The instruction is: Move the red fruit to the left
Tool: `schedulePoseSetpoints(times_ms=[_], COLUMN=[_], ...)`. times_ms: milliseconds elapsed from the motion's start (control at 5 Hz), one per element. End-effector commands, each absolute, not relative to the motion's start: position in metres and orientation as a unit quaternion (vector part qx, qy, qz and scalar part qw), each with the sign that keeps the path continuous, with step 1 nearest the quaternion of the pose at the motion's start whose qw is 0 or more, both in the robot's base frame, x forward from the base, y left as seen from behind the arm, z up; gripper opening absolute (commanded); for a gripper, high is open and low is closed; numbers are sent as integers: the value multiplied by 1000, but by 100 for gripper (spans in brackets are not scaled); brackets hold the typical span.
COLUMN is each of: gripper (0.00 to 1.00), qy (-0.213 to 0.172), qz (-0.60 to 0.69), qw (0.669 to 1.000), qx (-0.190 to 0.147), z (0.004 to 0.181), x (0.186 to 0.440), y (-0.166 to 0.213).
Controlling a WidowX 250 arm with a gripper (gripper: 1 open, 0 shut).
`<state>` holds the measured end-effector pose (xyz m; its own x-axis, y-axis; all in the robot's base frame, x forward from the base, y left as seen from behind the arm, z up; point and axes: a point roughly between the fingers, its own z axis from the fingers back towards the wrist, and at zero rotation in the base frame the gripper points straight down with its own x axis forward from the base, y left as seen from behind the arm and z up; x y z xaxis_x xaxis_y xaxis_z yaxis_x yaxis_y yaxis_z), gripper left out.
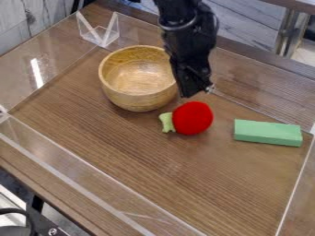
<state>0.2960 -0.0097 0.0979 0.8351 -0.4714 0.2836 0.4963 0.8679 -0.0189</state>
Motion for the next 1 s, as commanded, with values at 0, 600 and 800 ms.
schedulePoseSetpoints(times_ms=[0,600,800], gripper=[100,100,100], qy=[-158,-128,-118], qz=[-276,-221,-224], qw=[947,965,966], qx=[-44,-56,-59], z=[117,68,59], x=[302,303,307], y=[-6,17,18])
